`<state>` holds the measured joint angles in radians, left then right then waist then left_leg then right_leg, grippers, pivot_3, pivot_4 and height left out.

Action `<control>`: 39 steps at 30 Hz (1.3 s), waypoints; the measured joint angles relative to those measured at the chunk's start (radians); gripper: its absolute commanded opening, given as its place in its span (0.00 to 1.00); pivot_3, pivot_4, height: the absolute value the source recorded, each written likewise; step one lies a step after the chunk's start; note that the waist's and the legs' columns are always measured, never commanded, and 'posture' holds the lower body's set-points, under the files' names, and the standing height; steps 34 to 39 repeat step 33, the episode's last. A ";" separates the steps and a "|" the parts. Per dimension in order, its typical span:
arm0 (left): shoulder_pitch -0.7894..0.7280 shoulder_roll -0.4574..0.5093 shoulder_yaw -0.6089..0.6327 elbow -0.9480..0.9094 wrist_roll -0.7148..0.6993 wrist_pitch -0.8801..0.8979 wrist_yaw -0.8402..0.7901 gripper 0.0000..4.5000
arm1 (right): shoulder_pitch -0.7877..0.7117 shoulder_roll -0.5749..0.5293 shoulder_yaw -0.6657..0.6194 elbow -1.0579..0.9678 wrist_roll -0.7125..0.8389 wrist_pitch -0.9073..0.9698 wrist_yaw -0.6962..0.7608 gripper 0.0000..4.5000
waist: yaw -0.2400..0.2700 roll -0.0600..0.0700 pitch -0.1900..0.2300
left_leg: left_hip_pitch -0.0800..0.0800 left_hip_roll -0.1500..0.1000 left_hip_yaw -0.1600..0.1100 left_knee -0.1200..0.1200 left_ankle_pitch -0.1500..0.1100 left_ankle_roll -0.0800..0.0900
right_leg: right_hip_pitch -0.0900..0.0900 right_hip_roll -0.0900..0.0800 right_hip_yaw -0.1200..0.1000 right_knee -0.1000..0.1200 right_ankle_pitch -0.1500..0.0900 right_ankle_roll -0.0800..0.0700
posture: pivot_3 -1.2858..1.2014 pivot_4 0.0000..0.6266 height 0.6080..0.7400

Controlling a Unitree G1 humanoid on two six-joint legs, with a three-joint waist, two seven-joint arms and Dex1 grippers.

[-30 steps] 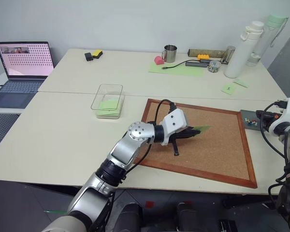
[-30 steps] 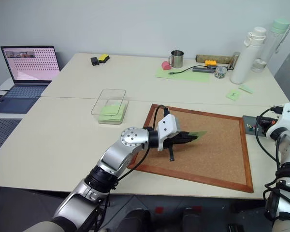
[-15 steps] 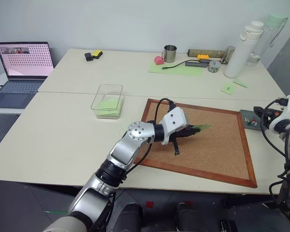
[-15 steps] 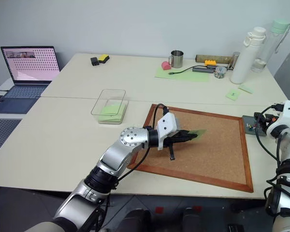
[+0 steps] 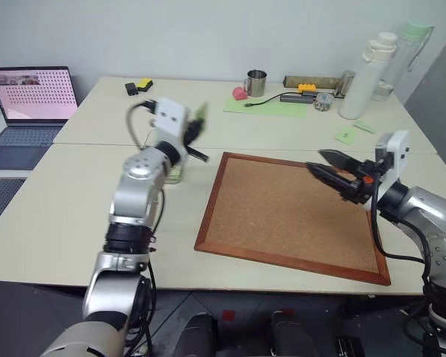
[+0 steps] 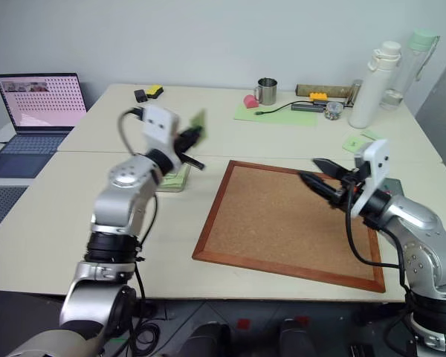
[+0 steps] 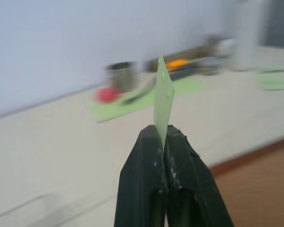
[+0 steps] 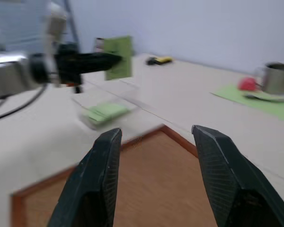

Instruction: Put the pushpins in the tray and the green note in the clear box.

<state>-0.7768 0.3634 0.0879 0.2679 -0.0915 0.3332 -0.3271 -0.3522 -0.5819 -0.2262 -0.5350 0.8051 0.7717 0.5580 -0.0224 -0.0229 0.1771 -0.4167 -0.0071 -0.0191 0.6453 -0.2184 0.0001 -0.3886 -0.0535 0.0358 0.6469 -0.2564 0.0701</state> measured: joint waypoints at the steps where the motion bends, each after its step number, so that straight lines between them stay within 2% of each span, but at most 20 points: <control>1: -0.013 0.015 0.000 0.053 0.035 -0.015 0.047 0.00 | -0.015 0.019 0.017 -0.057 0.052 0.043 -0.051 0.55 | 0.011 -0.001 0.000 | 0.000 0.000 0.000 0.000 0.000 0.000 | 0.000 -0.001 -0.001 -0.001 0.000 0.000 | 0.52 0.24 1.00; 7: -0.023 0.034 -0.008 0.163 0.131 -0.017 0.166 0.00 | 0.028 0.041 0.070 -0.134 0.083 0.093 -0.143 0.55 | 0.030 -0.004 0.002 | -0.004 -0.001 -0.001 0.000 0.000 0.000 | -0.002 -0.002 -0.002 -0.001 0.000 0.000 | 0.52 0.24 1.00; 9: -0.023 0.035 -0.021 0.173 0.150 -0.017 0.181 0.09 | 0.034 0.033 0.069 -0.137 0.081 0.094 -0.149 0.55 | 0.030 -0.004 0.002 | -0.004 -0.001 -0.001 0.000 0.000 0.000 | -0.002 -0.002 -0.003 -0.001 0.000 0.000 | 0.52 0.24 1.00; 10: -0.023 0.034 -0.023 0.176 0.154 -0.017 0.186 0.10 | 0.040 0.025 0.069 -0.140 0.081 0.094 -0.149 0.55 | 0.030 -0.005 0.002 | -0.004 0.000 -0.001 -0.001 0.000 0.000 | -0.002 -0.002 -0.003 -0.001 0.000 0.000 | 0.52 0.24 1.00; 16: -0.033 0.024 -0.033 0.178 0.156 -0.017 0.188 0.35 | 0.057 0.001 0.054 -0.139 0.081 0.090 -0.159 0.55 | 0.024 -0.005 0.002 | -0.003 0.000 -0.002 0.000 0.000 0.000 | -0.002 -0.001 -0.003 0.000 0.000 0.000 | 0.52 0.24 1.00; 19: -0.035 0.023 -0.041 0.177 0.163 -0.025 0.183 0.38 | 0.056 -0.005 0.053 -0.132 0.080 0.087 -0.160 0.55 | 0.022 -0.005 0.002 | -0.003 0.000 -0.001 0.000 0.000 0.000 | -0.002 -0.001 -0.003 0.000 0.000 0.000 | 0.52 0.24 1.00; 22: -0.033 -0.003 -0.044 0.163 0.124 -0.027 0.106 0.38 | 0.057 -0.028 0.048 -0.114 0.070 0.079 -0.153 0.55 | 0.022 -0.004 0.002 | -0.004 0.000 -0.001 0.000 0.000 0.000 | -0.002 -0.001 -0.003 0.000 0.000 0.000 | 0.52 0.24 1.00; 26: -0.004 -0.013 -0.111 0.041 0.014 0.005 -0.139 0.38 | 0.113 -0.114 0.035 -0.098 0.018 0.042 -0.089 0.55 | 0.025 -0.005 0.002 | -0.004 -0.001 -0.001 0.000 0.000 0.000 | -0.002 -0.002 -0.003 -0.002 0.000 -0.001 | 0.52 0.24 1.00; 27: 0.028 0.009 -0.151 -0.035 -0.024 0.024 -0.249 0.38 | 0.151 -0.164 0.035 -0.084 -0.010 0.031 -0.051 0.55 | 0.022 -0.004 0.002 | -0.004 0.000 0.000 -0.001 0.000 0.000 | -0.002 -0.002 -0.002 -0.002 0.000 -0.001 | 0.52 0.24 1.00; 29: 0.073 0.051 -0.213 -0.126 -0.066 0.053 -0.392 0.38 | 0.183 -0.196 0.024 -0.055 -0.041 0.017 -0.011 0.55 | 0.017 -0.004 0.002 | -0.003 0.000 0.002 -0.001 0.000 0.000 | -0.002 -0.001 0.000 -0.001 0.000 -0.001 | 0.52 0.24 1.00; 33: 0.158 0.152 -0.278 -0.240 -0.114 0.089 -0.585 0.38 | 0.239 -0.250 -0.014 -0.035 -0.076 -0.013 0.053 0.55 | 0.004 -0.004 0.002 | 0.000 0.003 0.002 -0.002 0.000 0.000 | -0.001 0.001 0.000 0.001 -0.001 -0.003 | 0.52 0.24 1.00; 39: 0.158 0.152 -0.278 -0.240 -0.114 0.089 -0.585 0.38 | 0.239 -0.250 -0.014 -0.035 -0.076 -0.013 0.053 0.55 | 0.004 -0.004 0.002 | 0.000 0.003 0.002 -0.002 0.000 0.000 | -0.001 0.001 0.000 0.001 -0.001 -0.003 | 0.52 0.24 1.00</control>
